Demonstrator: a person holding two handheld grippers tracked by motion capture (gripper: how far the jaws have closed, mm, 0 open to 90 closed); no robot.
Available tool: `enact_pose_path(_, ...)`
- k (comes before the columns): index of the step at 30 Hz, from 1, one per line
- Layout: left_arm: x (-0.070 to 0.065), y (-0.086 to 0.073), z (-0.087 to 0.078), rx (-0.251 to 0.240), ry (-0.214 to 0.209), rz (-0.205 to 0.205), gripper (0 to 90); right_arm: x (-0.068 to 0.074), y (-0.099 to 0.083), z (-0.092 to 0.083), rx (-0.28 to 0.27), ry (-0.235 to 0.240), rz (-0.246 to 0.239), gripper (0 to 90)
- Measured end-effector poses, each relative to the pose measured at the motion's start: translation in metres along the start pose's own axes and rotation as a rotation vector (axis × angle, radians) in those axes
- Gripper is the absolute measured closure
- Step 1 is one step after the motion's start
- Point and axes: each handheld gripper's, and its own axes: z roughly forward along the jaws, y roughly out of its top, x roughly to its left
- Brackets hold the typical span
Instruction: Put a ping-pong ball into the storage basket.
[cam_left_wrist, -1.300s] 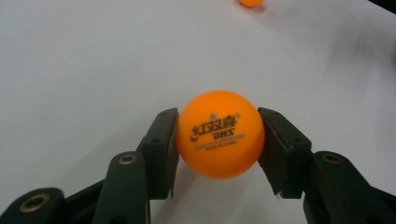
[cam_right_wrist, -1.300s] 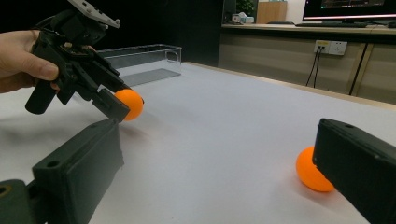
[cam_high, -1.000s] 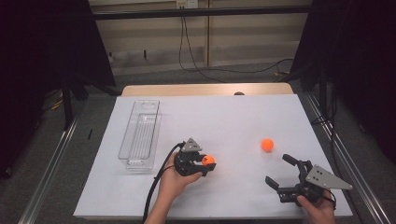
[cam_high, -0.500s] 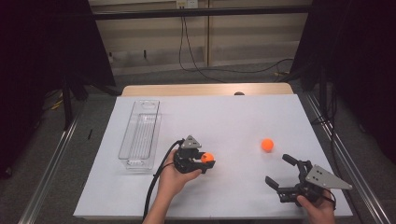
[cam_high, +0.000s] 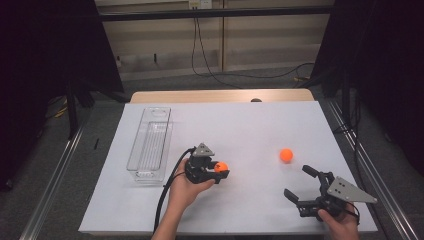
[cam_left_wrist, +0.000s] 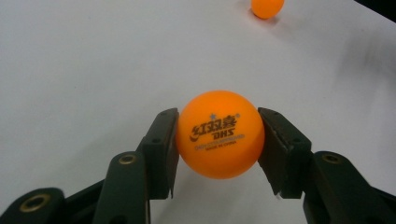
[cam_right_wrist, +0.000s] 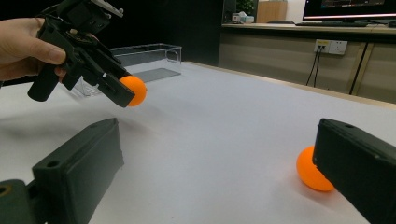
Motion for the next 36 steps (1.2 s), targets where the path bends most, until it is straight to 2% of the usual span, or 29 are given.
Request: enact_pose_path(36, 0.010, 0.013, -0.010, -0.025, 0.018, -0.023, 50.9, 0.000, 0.000, 0.000, -0.001, 0.001, -0.001, 1.4)
